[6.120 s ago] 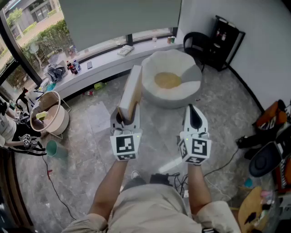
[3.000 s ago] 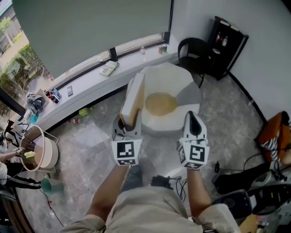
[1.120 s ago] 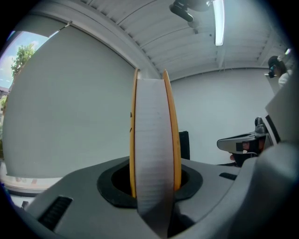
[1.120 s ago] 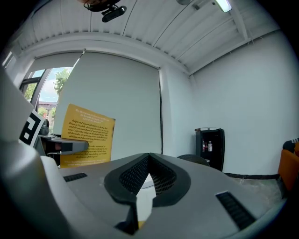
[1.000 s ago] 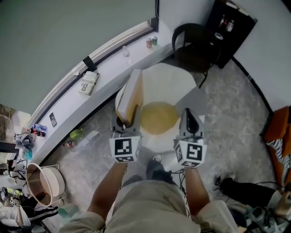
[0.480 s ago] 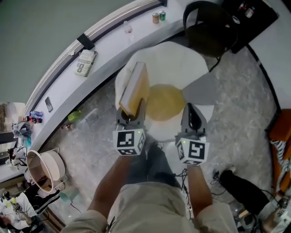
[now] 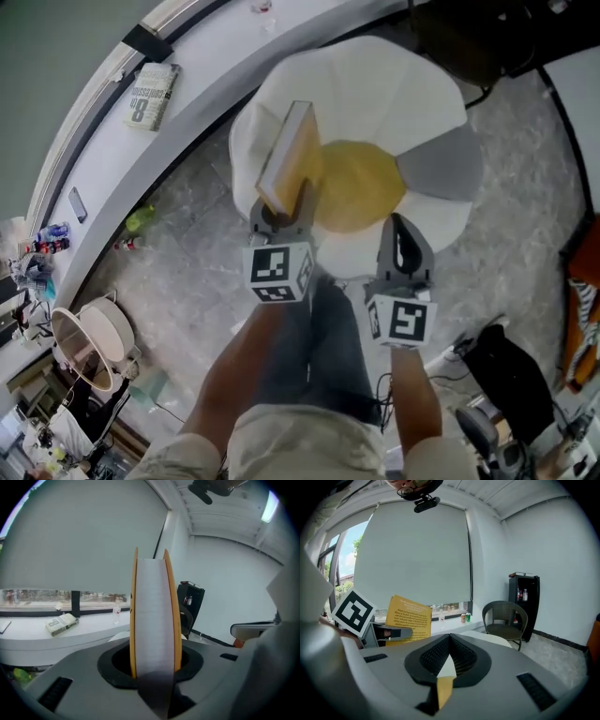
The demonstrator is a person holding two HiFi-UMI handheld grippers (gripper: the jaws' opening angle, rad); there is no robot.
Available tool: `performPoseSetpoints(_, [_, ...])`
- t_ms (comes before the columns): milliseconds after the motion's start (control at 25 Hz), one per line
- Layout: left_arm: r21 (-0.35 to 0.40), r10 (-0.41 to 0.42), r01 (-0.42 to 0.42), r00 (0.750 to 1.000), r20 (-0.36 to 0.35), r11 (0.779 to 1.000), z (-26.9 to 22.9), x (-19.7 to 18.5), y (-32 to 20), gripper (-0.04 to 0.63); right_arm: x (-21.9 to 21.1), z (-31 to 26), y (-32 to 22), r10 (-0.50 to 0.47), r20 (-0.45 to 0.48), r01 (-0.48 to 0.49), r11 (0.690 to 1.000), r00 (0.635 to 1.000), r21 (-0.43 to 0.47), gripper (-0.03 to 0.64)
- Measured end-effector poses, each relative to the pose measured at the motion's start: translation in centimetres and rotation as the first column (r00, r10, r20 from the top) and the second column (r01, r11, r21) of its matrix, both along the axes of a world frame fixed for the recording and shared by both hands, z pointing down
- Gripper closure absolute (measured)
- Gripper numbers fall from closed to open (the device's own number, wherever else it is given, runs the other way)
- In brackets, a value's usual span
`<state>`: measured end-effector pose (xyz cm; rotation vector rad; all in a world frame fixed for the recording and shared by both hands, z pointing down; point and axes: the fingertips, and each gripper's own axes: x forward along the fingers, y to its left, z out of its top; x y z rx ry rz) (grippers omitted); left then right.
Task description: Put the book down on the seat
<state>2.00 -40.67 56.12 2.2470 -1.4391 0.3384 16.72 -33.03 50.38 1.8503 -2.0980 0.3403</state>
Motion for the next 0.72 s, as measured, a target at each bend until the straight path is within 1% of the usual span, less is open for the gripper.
performPoseSetpoints(120, [-0.058, -0.019, 0.018, 0.999, -0.027, 0.998, 4.9, -0.8, -1.4, 0.445, -0.9, 3.6, -1.6, 0.018, 0.011, -0.018, 0.999, 1.000, -0.028, 0.614])
performPoseSetpoints(240, [-0.111, -0.043, 0.035, 0.997, -0.066, 0.993, 9.9, -1.5, -2.7, 0.445, -2.5, 7.0, -3.1, 0.016, 0.038, -0.014, 0.999, 0.999, -0.034, 0.614])
performPoseSetpoints(320, [-0.134, -0.040, 0.027, 0.995, -0.094, 0.991, 13.2, -1.8, -2.9, 0.445, -3.6, 9.2, -3.4, 0.023, 0.070, -0.020, 0.999, 0.997, -0.044, 0.612])
performPoseSetpoints(400, [-0.143, -0.029, 0.010, 0.991, -0.132, 0.990, 16.3, -1.9, -3.6, 0.445, -4.2, 11.8, -3.9, 0.013, 0.078, -0.009, 0.998, 0.997, -0.059, 0.614])
performPoseSetpoints(520, [-0.180, -0.053, 0.014, 0.975, -0.215, 0.984, 20.8, -2.1, -4.9, 0.445, -5.2, 16.1, -4.6, -0.013, 0.075, 0.019, 0.996, 0.997, -0.090, 0.614])
performPoseSetpoints(640, [-0.222, -0.080, 0.013, 0.951, -0.299, 0.975, 24.7, -2.1, -5.4, 0.445, -6.2, 19.9, -4.6, -0.022, 0.083, 0.032, 0.992, 0.996, -0.120, 0.614])
performPoseSetpoints(720, [-0.234, -0.091, 0.008, 0.935, -0.343, 0.972, 26.8, -2.1, -5.9, 0.445, -6.7, 21.8, -5.0, -0.031, 0.079, 0.041, 0.991, 0.996, -0.128, 0.614])
